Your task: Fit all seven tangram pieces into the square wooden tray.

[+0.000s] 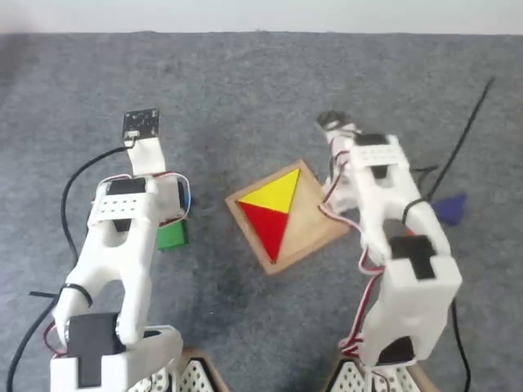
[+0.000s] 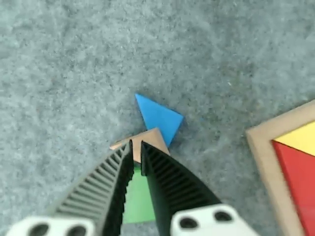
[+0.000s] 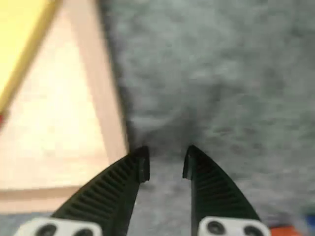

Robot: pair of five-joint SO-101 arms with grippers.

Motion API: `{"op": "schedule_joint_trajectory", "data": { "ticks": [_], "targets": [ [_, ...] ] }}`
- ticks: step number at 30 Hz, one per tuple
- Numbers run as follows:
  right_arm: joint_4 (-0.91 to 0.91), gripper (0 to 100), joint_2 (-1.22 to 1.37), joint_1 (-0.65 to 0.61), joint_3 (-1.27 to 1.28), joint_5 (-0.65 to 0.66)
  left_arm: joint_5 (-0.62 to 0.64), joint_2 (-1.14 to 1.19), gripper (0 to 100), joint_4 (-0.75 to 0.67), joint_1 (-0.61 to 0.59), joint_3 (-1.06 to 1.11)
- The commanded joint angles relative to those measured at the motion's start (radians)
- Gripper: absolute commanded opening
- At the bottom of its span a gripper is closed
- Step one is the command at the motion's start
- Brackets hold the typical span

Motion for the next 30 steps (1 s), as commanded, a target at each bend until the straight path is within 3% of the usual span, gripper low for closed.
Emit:
{"op": "schedule_joint_trajectory", "data": {
  "ticks": [1,6,11,17,22,26,30],
  "targets": [
    [-0.024,13.8,-0.113,-0.113,0.123,0.002,0.015,-0.005,2,-0.018,0.003,-0.001],
    [-0.03,13.8,-0.28,-0.196,0.273,-0.049,0.015,-0.005,2,-0.018,0.0,-0.001],
    [-0.019,13.8,-0.547,-0.143,0.336,-0.121,0.011,-0.003,2,-0.017,-0.003,-0.001],
    [0.041,13.8,-0.73,0.008,0.341,-0.12,-0.097,-0.014,2,0.025,-0.014,-0.016],
    [0.165,13.8,-0.697,0.2,0.344,-0.097,0.051,-0.014,2,0.097,-0.132,-0.085],
    [0.065,13.8,-0.685,0.449,0.384,-0.031,0.063,-0.006,2,0.083,-0.167,-0.085],
    [-0.03,13.8,-0.665,0.591,0.47,0.061,0.058,-0.005,2,0.037,-0.13,-0.058]
  ]
}}
